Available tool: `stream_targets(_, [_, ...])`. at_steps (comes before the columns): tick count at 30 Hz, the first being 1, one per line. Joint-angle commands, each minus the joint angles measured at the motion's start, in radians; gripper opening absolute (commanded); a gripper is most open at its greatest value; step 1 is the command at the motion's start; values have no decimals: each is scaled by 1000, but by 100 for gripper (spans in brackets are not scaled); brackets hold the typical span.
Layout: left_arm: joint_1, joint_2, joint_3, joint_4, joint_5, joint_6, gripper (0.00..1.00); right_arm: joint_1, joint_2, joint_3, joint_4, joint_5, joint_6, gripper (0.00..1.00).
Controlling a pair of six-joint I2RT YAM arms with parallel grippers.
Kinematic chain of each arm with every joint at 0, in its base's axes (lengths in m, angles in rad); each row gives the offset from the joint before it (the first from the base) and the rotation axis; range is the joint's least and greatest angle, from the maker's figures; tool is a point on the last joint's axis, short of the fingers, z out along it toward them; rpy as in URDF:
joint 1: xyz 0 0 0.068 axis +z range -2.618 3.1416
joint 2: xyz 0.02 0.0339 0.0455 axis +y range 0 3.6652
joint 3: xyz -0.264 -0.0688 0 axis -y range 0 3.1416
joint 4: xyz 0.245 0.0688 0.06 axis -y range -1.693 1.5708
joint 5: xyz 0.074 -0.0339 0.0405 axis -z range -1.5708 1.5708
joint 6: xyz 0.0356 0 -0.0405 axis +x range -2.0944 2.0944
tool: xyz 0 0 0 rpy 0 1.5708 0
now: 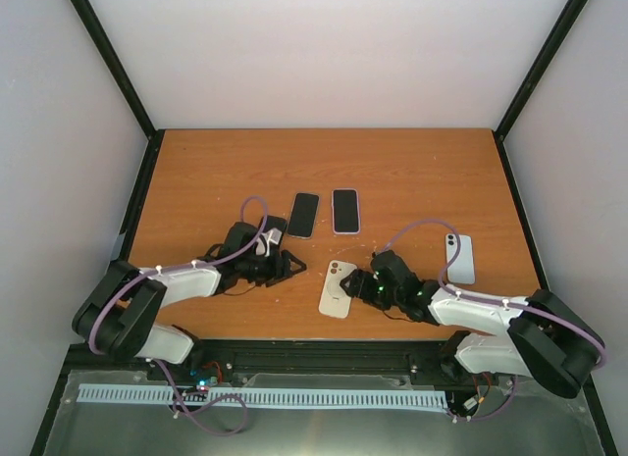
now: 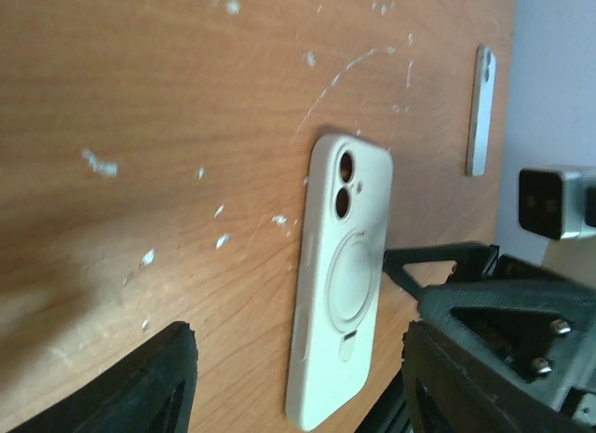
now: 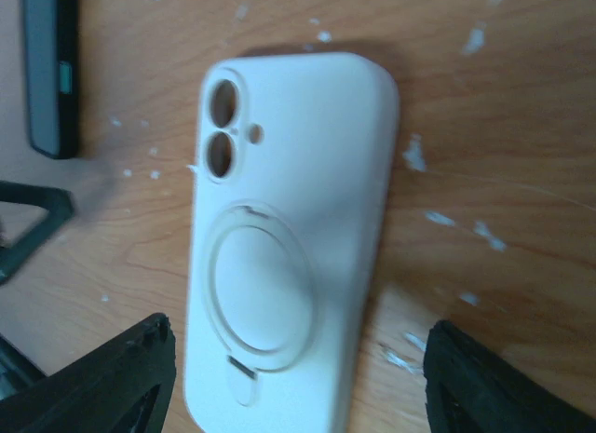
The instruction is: Put the phone into the phone case
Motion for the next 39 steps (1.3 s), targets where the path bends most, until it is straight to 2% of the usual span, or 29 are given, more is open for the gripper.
stream_targets(1, [-30, 12, -52, 157, 28, -94, 57, 2, 36, -46, 166, -26, 43, 73])
stream_targets(3, [-54, 38, -55, 176, 17, -107, 52, 5, 62, -47, 181, -26, 46, 74])
stream_targets(9, [-117, 147, -34, 252, 26, -152, 48, 13, 130, -47, 258, -59, 61, 74])
stream_targets(19, [-146, 251, -49, 366, 48, -204, 25, 13, 115, -28, 369, -134, 58, 75])
stream_targets(24, [-181, 295, -7, 366, 51, -204, 19, 15, 123, -28, 420, -180, 92, 75])
stream_targets(31, [-194, 305, 5, 371, 45, -212, 14, 15, 105, -35, 419, -184, 106, 75])
stream_targets(39, [-194, 296, -25, 436, 64, -249, 8, 15, 57, -69, 296, -69, 99, 73])
